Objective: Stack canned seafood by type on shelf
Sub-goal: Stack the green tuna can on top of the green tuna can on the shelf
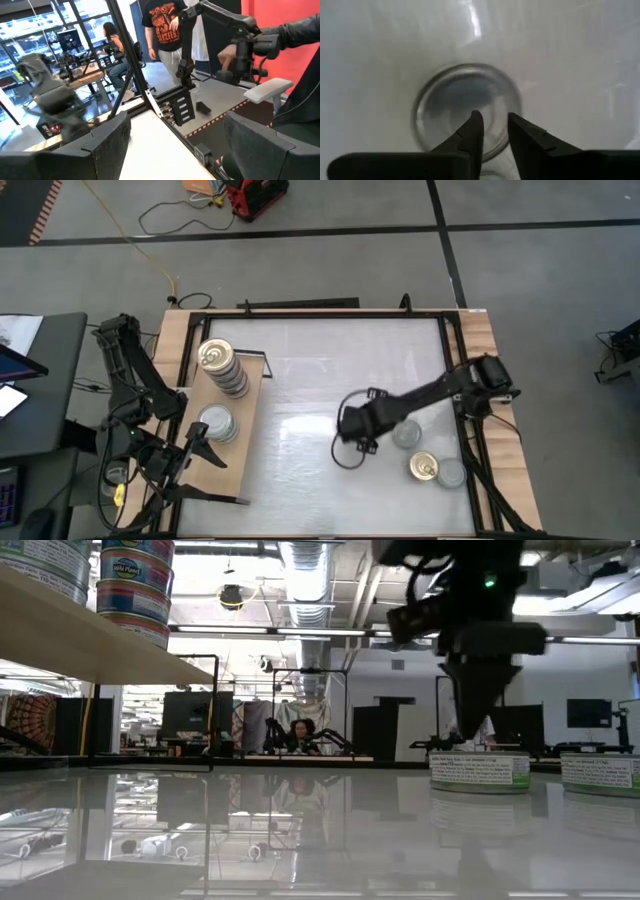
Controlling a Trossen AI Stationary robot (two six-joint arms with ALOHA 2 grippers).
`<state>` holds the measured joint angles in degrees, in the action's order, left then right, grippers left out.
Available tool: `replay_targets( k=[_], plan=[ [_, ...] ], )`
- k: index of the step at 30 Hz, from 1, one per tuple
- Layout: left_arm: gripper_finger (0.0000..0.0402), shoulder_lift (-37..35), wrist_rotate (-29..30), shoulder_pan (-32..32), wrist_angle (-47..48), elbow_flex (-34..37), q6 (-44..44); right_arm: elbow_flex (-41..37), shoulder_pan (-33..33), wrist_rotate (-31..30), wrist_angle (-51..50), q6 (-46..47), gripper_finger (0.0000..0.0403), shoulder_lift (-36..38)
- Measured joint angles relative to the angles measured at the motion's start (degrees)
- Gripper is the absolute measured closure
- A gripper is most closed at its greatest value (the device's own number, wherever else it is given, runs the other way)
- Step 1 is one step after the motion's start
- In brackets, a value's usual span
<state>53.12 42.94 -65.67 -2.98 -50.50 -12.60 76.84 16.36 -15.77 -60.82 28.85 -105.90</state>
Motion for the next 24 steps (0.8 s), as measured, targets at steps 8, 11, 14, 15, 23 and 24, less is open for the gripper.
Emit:
replay_targets(
  k=[8, 11, 14, 15, 23, 24],
  plan=[
    [0.0097, 0.0, 1.51, 0.0, 0.07, 0.0, -0.94, -7.71, -7.75, 9.37, 6.76, -3.71, 0.0275, 11.42],
    [0.0097, 0.0, 2.88, 0.01, 0.24, 0.0, -1.29, -12.16, -9.9, 13.11, 11.5, -3.75, 0.0279, 14.46],
    [0.0097, 0.0, 3.15, 0.02, 0.23, 0.0, -1.86, -14.84, -10.57, 14.56, 13.14, -3.83, 0.0281, 15.06],
    [0.0097, 0.0, 3.13, 0.02, 0.18, 0.0, -2.61, -15.58, -10.62, 14.6, 13.4, -3.85, 0.0282, 15.09],
    [0.0097, -0.04, 1.09, 0.02, 0.44, 0.0, -5.4, -17.03, -11.87, 17.62, 14.07, -5.01, 0.0282, 13.63],
    [0.0097, -0.04, 1.15, 0.02, 0.58, 0.0, -5.39, -17.03, -12.21, 17.7, 14.43, -5.2, 0.0282, 13.67]
  ],
)
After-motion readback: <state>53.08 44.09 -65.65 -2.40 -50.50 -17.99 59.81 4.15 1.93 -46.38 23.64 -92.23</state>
